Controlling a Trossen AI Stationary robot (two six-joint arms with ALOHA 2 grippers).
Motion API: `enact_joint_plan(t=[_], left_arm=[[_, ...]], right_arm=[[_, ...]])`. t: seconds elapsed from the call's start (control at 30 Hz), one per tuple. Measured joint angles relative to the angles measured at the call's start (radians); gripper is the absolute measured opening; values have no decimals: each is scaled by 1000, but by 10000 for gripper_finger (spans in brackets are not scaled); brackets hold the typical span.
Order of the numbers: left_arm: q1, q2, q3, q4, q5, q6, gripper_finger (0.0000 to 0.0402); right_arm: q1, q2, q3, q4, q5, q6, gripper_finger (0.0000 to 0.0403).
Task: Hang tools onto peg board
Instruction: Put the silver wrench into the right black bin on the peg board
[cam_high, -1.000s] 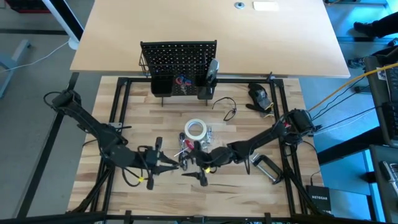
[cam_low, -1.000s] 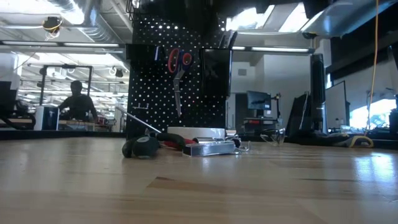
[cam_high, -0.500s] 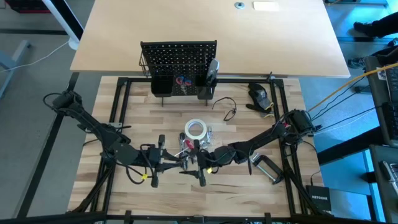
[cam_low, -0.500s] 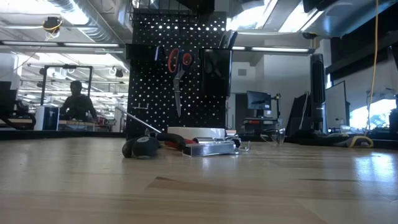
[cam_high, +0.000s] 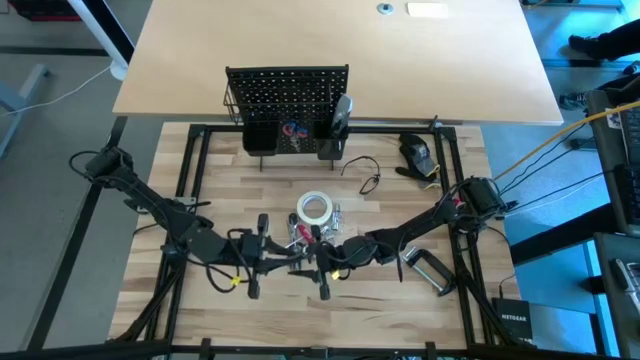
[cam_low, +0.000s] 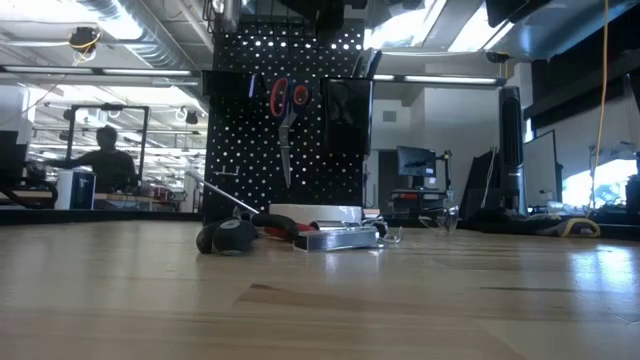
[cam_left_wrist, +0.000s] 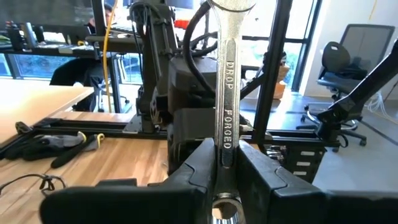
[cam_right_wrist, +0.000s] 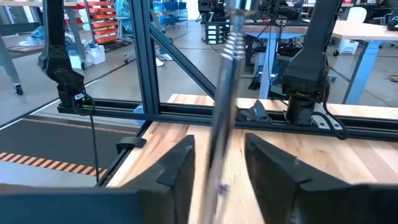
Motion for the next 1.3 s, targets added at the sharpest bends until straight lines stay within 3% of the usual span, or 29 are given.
enact_joint_plan(t=[0.3, 0.47, 0.63, 0.9, 1.03, 1.3], left_arm=[[-1, 1, -2, 17, 0, 8, 37], [-17, 1, -2, 71, -3, 52, 42], [-49, -7, -2, 118, -4, 106, 39], [-148, -73, -2, 109, -193, 182, 42], [-174, -81, -1, 107, -204, 192, 38], [-152, -78, -1, 43, -208, 128, 43]], right_arm=[[0, 0, 0, -23, 5, -25, 15], [0, 0, 1, -43, 35, -25, 33], [1, 0, 1, -87, 34, -25, 15], [0, 1, 0, -180, 62, -24, 4], [0, 1, 0, -165, 87, -20, 5], [0, -18, -1, -53, 76, 26, 56]])
